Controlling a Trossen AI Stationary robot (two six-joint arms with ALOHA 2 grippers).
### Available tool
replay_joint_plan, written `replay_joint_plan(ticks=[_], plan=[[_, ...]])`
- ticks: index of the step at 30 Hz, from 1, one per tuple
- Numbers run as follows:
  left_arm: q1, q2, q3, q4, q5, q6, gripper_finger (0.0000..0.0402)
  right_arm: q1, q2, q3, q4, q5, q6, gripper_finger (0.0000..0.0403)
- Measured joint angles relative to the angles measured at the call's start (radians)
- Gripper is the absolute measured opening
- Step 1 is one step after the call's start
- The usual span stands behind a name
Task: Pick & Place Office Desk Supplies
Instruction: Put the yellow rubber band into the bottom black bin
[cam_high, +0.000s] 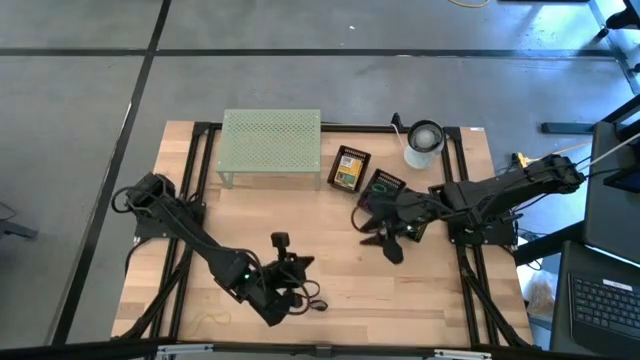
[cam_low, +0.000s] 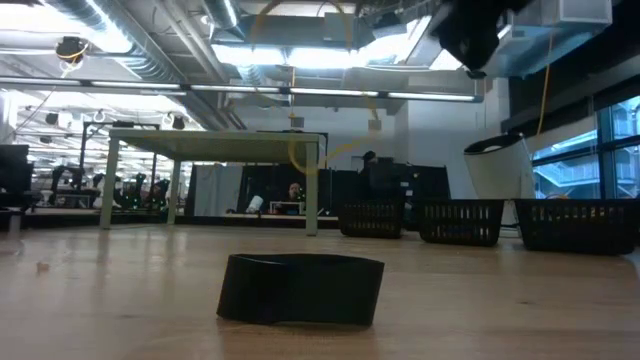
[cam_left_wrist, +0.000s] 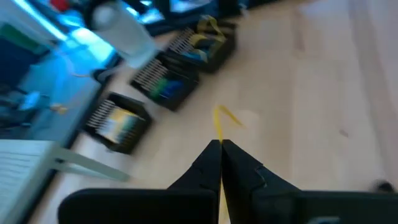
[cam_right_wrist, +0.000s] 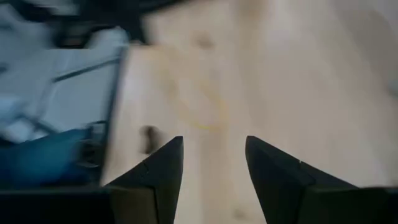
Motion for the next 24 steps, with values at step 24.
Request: replay_joint_plan(ticks=[24], plan=[[0.05,-0.037,0.001,0.487,-0.097,0.445,0.0002,0.1,0.164,0.0,0.351,-0.129,-0.123,0.0266]])
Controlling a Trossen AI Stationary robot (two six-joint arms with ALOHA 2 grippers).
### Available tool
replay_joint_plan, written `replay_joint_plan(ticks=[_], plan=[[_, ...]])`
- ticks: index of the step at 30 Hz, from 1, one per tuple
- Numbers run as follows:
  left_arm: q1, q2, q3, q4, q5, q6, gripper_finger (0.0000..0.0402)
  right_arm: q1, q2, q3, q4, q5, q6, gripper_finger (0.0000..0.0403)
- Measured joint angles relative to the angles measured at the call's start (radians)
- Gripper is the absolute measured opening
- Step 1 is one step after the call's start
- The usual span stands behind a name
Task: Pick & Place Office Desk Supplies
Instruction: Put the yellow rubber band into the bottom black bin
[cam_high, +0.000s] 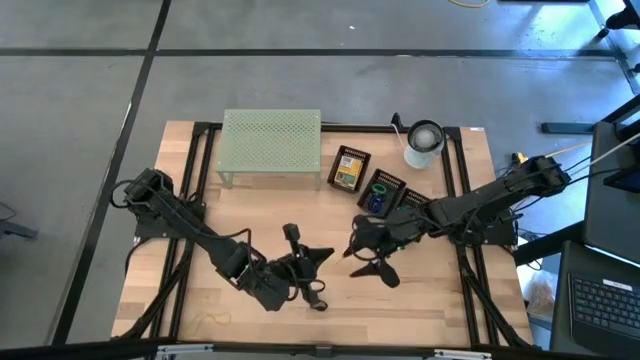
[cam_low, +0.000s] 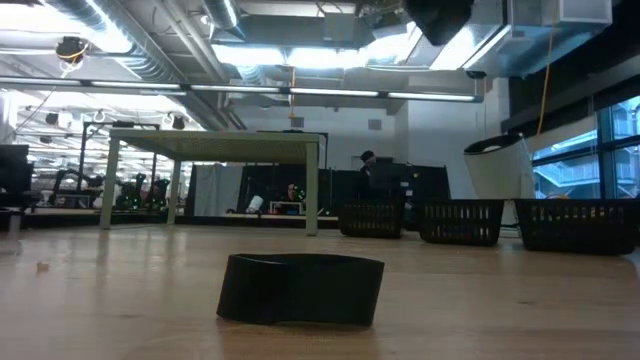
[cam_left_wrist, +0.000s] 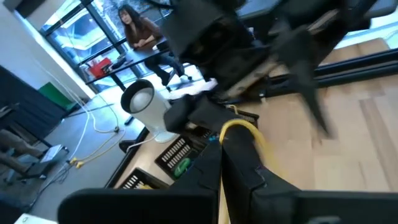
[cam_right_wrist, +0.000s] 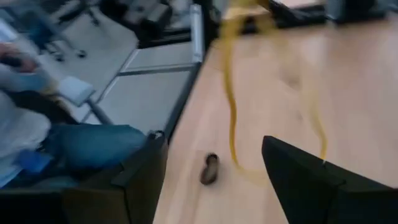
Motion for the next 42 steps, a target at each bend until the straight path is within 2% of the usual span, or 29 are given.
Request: replay_joint_plan(ticks=[4,8,23,30,42], plan=[[0.018,0.0,0.0,-0.001,0.008,0.003,0.0002,0.0,0.038,0.0,0.087,-0.064,-0.036,0.0269],[0.03,0.0,0.0,0.01,0.055,0.002,0.0002,0.0,0.058,0.0,0.144,-0.068,-0.037,0.0264],[0.026,0.0,0.0,0.026,0.068,0.016,0.0002,-0.001,0.061,0.0,0.144,-0.065,-0.04,0.0247],[0.003,0.0,0.0,0.027,0.068,0.015,0.0002,-0.009,0.061,0.0,0.077,-0.059,-0.039,0.024],[0.018,0.0,0.0,0.026,0.068,0.015,0.0002,-0.011,0.061,0.0,0.177,-0.064,-0.037,0.024]])
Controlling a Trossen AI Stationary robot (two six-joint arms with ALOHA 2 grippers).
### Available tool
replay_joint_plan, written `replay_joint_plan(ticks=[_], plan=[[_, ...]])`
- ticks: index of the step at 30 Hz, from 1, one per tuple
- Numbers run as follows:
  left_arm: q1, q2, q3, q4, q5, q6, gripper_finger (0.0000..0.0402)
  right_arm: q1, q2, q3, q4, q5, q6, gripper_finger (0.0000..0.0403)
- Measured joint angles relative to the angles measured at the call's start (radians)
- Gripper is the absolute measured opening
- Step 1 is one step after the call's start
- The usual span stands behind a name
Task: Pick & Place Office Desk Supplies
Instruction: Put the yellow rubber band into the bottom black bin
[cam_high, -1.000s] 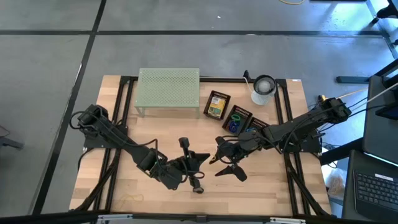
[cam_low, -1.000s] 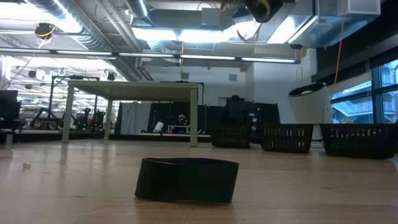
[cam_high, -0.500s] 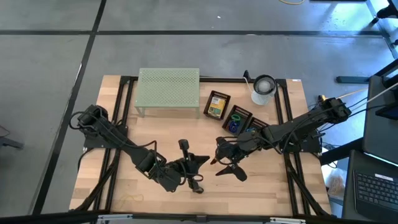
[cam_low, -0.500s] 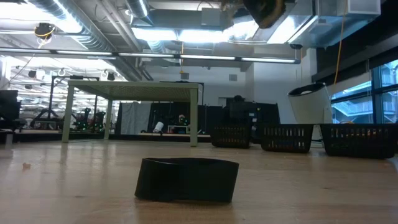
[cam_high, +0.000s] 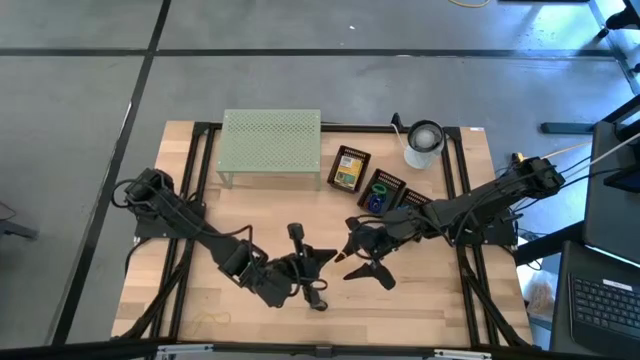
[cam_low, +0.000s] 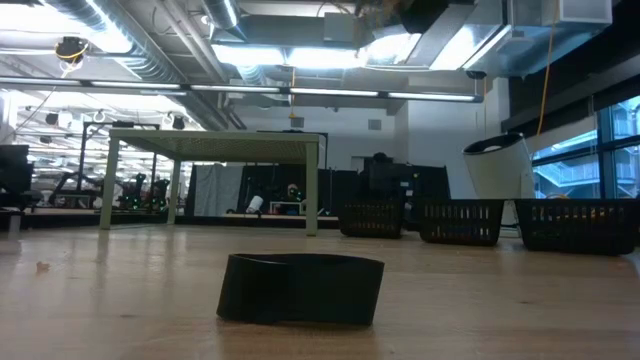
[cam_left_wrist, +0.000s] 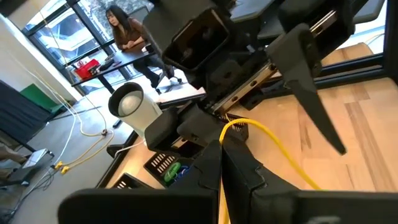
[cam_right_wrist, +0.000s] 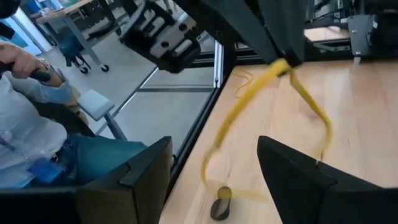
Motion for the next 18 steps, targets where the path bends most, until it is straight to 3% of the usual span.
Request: replay_joint_plan(ticks=[11,18], plan=[[0.023,0.0,0.0,0.0,0.0,0.002,0.0002,0.003,0.0,0.0,0.034,0.0,0.001,0.0234],[0.023,0.0,0.0,0.0,-0.011,0.002,0.0002,0.021,0.0,0.0,0.034,0.0,0.002,0.0163]])
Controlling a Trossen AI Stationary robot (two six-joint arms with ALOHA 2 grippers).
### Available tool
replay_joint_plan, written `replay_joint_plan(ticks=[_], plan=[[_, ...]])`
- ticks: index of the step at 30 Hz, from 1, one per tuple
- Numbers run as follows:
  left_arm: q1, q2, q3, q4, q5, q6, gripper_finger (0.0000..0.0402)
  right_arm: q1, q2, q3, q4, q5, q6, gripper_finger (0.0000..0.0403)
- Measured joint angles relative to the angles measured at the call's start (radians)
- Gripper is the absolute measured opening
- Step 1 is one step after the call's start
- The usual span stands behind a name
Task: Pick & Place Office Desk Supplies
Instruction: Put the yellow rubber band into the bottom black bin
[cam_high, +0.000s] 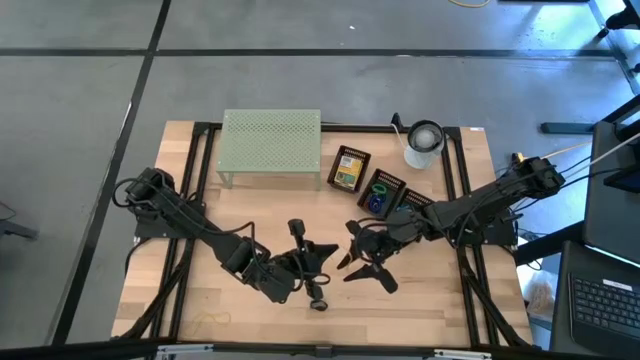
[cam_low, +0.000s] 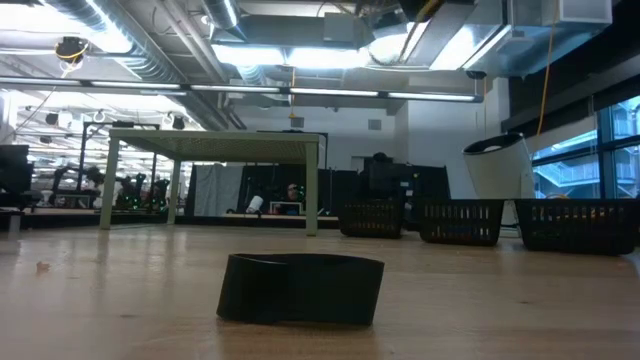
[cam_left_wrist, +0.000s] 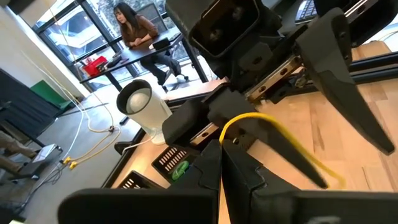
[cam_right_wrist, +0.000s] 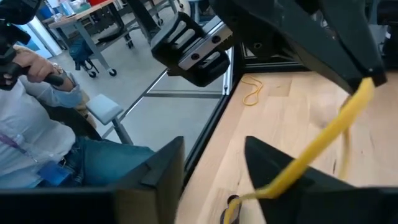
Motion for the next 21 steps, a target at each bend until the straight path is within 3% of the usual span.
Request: replay_joint_plan(ticks=[9,15,21], plan=[[-0.002,0.0,0.0,0.0,-0.001,0.0,0.0002,0.002,-0.001,0.0,-0.005,0.0,0.055,0.0013],[-0.003,0.0,0.0,-0.001,-0.001,-0.061,0.0014,0.002,-0.001,0.0,-0.006,0.0,0.085,0.0008],[-0.004,0.0,0.0,-0.001,-0.001,-0.116,0.0089,-0.003,-0.001,0.0,-0.011,-0.004,0.139,0.0004]])
